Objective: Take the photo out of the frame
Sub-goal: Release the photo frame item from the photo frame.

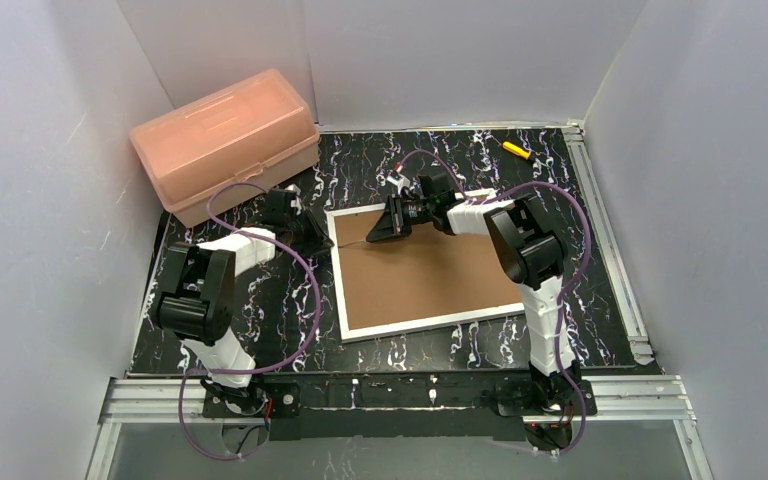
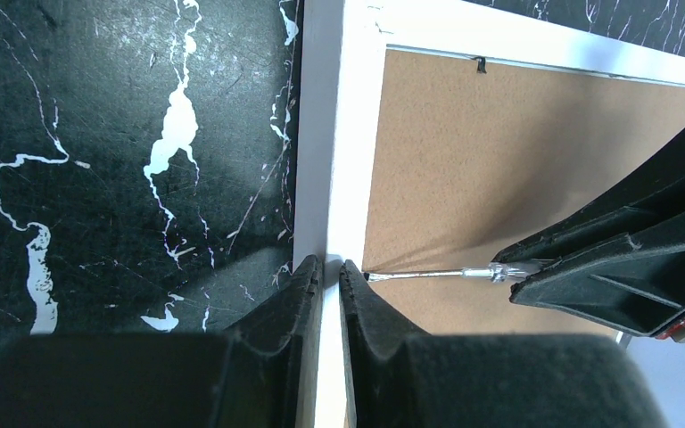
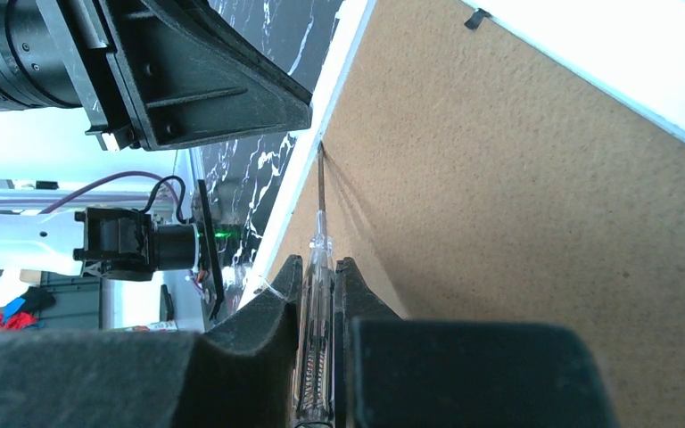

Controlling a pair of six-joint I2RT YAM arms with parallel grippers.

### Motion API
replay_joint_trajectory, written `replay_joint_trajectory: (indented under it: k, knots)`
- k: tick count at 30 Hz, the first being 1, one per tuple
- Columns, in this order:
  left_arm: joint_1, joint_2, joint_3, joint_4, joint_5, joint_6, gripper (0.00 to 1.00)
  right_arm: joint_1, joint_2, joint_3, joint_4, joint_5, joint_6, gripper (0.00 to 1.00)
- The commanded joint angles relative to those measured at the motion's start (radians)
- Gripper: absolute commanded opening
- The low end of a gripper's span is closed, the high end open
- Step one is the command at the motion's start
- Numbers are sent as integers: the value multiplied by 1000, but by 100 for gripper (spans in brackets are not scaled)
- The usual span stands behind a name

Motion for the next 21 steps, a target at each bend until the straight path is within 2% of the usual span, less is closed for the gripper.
replay_joint_trajectory:
  k: [1,6,12,21]
  knots:
    - [-22,33,-28,-12,41,-8,9,85,-55,50,-25,80,-19,1]
    - [-23,27,-32,-10,45,-13,9,110,-115,124,-183,146,-90,1]
    - [-26,14,-37,-7,51,-22,9,148,-154,198,-294,213,-130,1]
    - [-34,12,-58,5,62,-34,8,210,-175,265,-329,296,-127,1]
